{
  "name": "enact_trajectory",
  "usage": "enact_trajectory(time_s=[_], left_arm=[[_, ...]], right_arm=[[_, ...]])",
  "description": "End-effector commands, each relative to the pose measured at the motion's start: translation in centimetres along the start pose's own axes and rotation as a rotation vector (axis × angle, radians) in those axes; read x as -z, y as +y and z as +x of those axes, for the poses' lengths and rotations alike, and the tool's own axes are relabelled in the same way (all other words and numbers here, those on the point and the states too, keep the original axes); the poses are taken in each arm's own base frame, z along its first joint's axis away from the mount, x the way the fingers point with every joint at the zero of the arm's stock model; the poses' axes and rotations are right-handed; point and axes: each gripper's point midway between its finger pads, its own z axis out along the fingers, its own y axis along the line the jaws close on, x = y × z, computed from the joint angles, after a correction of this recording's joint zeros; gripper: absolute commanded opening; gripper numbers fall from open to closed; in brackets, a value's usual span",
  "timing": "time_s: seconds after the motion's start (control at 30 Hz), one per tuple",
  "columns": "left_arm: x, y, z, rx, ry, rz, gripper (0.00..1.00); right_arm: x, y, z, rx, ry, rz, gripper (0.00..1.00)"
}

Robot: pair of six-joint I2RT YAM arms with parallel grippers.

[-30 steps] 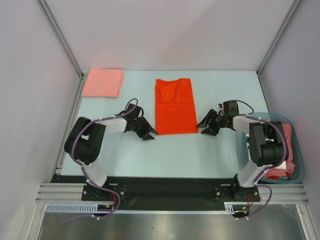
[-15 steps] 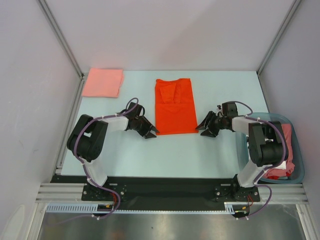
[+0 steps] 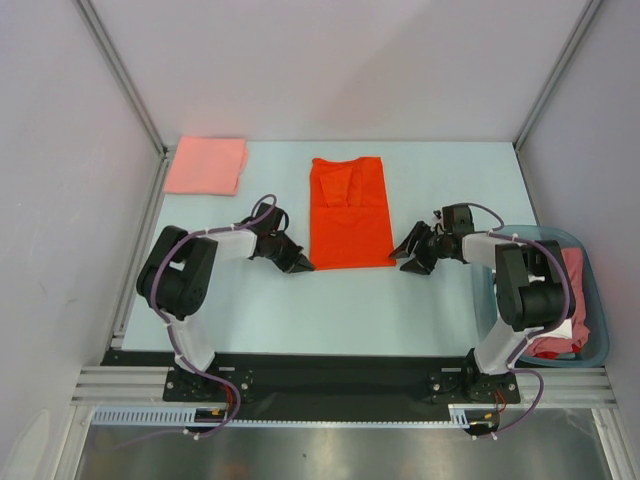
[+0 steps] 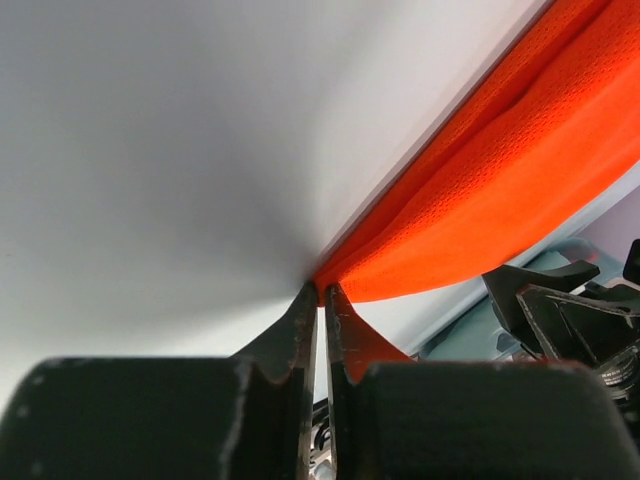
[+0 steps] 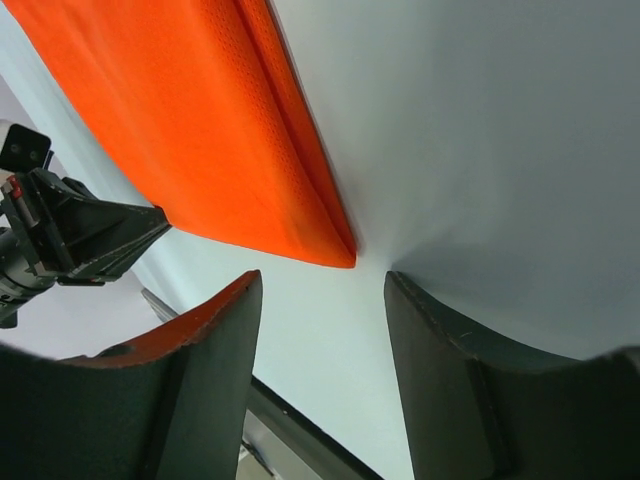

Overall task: Fold and stack the t-shirts
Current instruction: Fold the tshirt

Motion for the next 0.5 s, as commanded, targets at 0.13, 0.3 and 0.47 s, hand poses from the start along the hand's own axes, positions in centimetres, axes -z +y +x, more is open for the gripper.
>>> enact_trajectory(time_s=[0.13,0.3,0.47], left_arm=[[-0.9,2.7,-2.3,-0.041,-0.077,-0.113,0.04],[-1.0,2.5,-2.4,-0.054,-0.075,-0.104,0.0],[-1.1,2.4,-2.2,-0.054,-0.064,-0.094,0.0]], right_arm=[[-1.7,-0.9,0.5,-0.076,0.011,0.034,0.56],[-2.0,-1.9,0.8,-0.117,0.002,0.091,0.53],[-2.0,-2.9,0.9,-0.166,-0.017,0.156,0.52]])
